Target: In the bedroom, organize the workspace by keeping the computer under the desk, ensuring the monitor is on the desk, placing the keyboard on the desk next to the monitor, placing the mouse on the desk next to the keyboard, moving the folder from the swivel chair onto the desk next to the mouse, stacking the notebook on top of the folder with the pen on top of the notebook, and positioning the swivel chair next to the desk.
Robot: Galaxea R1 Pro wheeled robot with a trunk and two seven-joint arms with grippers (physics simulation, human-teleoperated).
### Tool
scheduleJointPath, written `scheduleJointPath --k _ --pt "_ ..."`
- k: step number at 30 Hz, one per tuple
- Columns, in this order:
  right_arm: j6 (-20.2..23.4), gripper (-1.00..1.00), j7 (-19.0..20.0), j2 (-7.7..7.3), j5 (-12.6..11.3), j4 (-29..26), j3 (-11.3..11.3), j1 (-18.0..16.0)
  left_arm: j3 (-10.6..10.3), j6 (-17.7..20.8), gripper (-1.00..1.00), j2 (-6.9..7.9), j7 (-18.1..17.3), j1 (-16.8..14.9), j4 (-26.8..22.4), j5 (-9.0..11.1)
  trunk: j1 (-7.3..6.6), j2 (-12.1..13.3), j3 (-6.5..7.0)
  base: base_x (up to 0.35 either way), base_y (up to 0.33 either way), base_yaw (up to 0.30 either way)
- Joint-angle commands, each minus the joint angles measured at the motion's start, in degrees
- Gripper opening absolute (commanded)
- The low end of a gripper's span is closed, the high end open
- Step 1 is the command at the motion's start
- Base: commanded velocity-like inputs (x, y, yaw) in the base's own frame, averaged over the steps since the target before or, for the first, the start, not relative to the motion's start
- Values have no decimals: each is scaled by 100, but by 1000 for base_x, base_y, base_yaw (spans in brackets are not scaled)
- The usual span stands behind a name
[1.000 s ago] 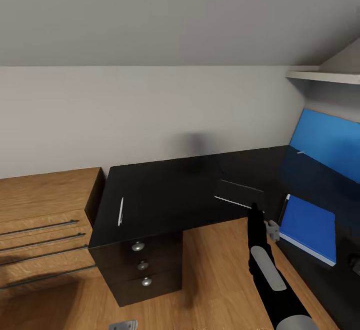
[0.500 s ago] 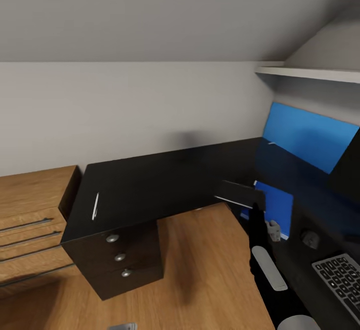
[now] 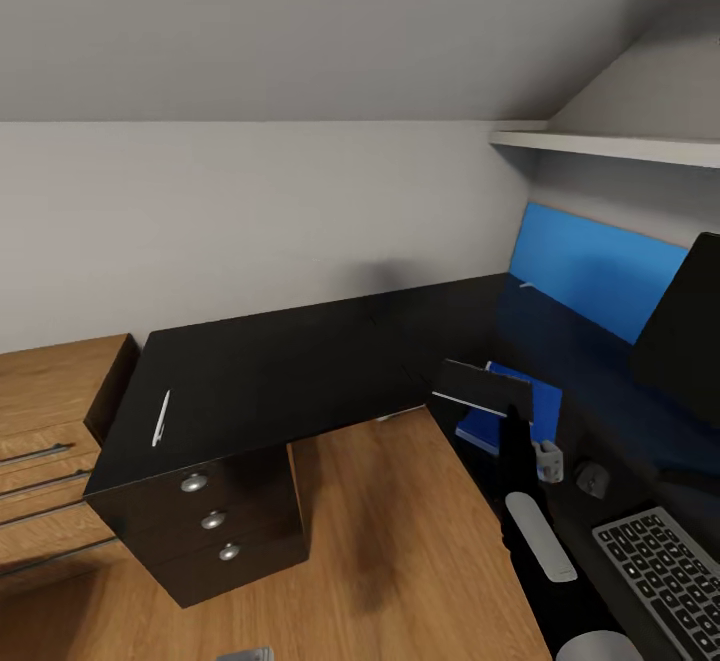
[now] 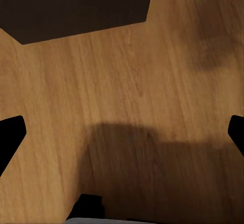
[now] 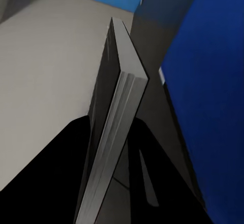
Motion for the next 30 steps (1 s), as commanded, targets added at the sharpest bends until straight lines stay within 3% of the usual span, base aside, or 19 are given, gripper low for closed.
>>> scheduleJointPath --k 1,2,4,7,19,24,30 --pt "-12 -100 43 -4 -56 3 -2 -4 -23 23 100 4 43 -2 -10 51 0 -3 -5 3 -12 -2" --pt "-10 -100 43 -13 -54 4 -3 -4 -23 23 100 4 43 -2 -10 51 0 -3 -5 2 -10 -2" --pt "3 -100 44 -190 -57 19 0 -4 -23 23 100 3 42 -2 -10 51 0 -3 -5 1 -3 -1" --pt "11 -100 43 -246 -52 21 6 -4 -24 23 100 2 42 -2 -10 51 0 -3 -6 0 -1 0" --pt "77 -100 50 -256 -100 32 -32 -4 -25 23 100 -4 42 -2 -10 51 0 -3 -6 0 0 0" --pt "61 -100 21 -260 -88 38 -318 -4 -24 23 100 -4 42 -1 -10 51 0 -3 -6 0 0 0" --pt "52 -100 -173 -269 -71 42 -438 -4 -25 23 100 -5 42 -2 -10 51 0 -3 -6 0 0 0"
